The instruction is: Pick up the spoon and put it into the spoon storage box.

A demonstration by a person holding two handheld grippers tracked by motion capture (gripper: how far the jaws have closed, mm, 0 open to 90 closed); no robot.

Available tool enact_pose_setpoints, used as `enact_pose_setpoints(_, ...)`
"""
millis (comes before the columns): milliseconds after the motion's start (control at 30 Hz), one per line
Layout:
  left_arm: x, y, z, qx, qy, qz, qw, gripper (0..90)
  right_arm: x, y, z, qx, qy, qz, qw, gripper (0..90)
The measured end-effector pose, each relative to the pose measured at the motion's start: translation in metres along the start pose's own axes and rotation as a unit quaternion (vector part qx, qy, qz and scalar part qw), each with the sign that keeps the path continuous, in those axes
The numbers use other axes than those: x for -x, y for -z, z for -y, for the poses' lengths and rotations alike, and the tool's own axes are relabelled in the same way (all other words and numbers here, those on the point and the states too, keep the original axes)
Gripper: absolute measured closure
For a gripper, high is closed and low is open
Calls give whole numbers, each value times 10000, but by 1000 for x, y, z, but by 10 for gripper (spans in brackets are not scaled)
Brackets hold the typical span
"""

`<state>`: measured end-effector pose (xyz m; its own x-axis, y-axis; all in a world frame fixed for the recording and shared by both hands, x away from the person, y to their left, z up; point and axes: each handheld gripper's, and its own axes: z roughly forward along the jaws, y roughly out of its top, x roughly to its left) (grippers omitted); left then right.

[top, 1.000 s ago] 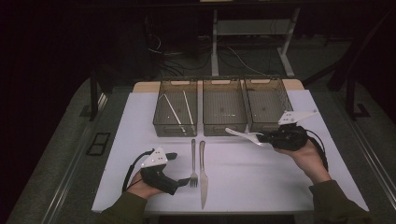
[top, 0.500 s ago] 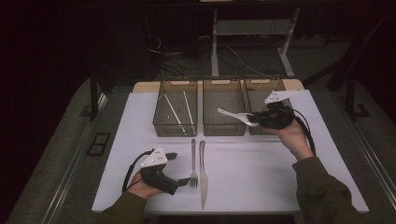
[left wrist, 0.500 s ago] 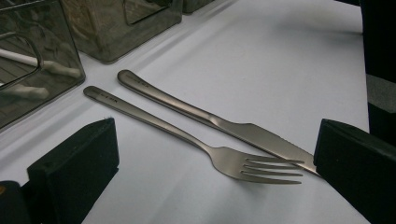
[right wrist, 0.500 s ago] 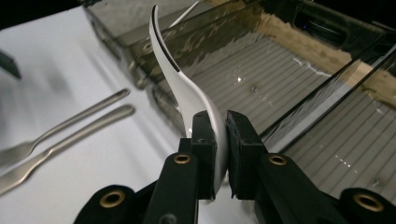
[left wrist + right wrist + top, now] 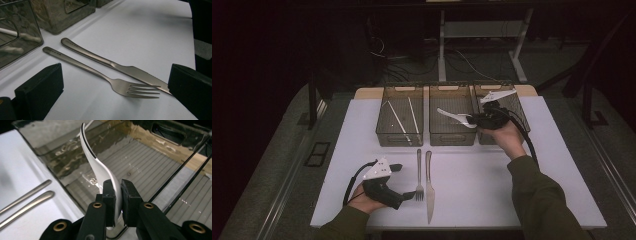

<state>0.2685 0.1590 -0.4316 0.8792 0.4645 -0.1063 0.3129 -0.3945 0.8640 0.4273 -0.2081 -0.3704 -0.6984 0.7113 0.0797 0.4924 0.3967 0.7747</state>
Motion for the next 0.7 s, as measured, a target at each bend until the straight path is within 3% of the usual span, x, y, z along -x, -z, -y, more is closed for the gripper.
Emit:
enact_pose_setpoints(233, 0, 0, 0, -5, -17, 12, 10000, 0, -2, -20, 3, -257, -25, 105, 9996, 815)
enact_pose_setpoints(433, 0, 0, 0, -33, -30, 19, 10000, 0, -4, -25, 5, -431, -57, 114, 9990, 774)
enact_pose_setpoints(700, 0, 0, 0, -41, -30, 15, 10000, 0, -3, -17, 3, -147, -170, 97, 9997, 707)
